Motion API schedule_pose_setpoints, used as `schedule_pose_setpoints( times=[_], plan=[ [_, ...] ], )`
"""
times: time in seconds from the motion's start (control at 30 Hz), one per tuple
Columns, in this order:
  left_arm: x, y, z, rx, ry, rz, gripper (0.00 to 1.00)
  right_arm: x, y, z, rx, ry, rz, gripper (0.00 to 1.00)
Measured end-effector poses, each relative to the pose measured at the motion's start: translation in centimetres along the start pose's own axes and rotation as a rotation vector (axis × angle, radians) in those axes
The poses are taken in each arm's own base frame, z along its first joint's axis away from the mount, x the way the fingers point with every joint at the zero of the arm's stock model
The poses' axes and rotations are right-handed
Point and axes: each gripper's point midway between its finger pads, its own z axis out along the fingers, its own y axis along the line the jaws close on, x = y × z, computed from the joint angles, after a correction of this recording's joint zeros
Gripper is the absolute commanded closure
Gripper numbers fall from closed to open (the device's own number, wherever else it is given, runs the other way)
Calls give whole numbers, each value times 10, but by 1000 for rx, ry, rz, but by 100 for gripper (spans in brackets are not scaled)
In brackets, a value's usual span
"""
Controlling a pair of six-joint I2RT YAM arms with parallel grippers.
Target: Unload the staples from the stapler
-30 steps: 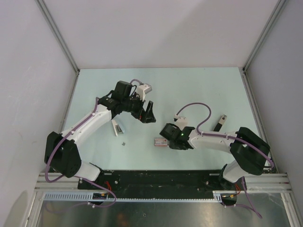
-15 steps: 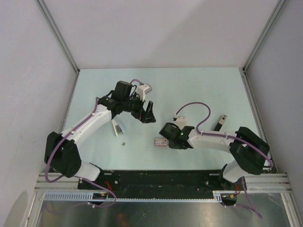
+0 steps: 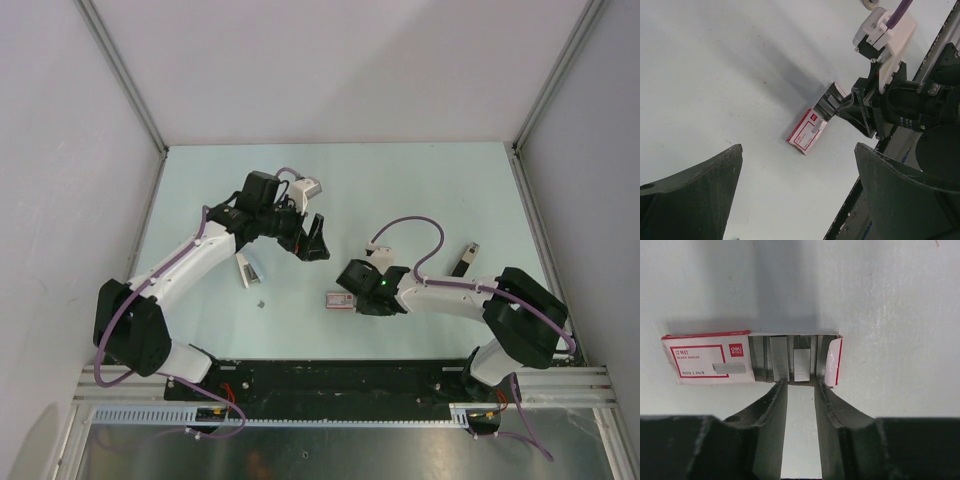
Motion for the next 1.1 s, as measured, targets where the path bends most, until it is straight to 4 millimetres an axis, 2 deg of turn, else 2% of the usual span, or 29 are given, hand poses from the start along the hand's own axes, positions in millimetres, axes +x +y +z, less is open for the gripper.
schedule_pose_setpoints(
  times=[0.23, 0.37, 0.5, 0.7, 0.93, 1.1],
  plan=[
    [0, 0, 0, 1, 0, 1, 3, 1, 1, 0, -5, 7, -2, 64],
    [0, -1, 1, 3, 1, 2, 3, 1, 2, -2, -12, 10, 0, 68],
    [0, -2, 1, 4, 2, 3, 4, -5, 7, -11, -48, -4, 16, 80],
    [0, -2, 1, 5, 3, 4, 4, -24, 16, -33, -123, -54, 51, 99],
    [1, -3, 2, 6, 4, 16, 6, -32, 8, -26, -89, -50, 71, 99],
    [15, 0, 9, -9, 40, 80, 7, -37, -8, -22, -82, -40, 118, 90]
  ],
)
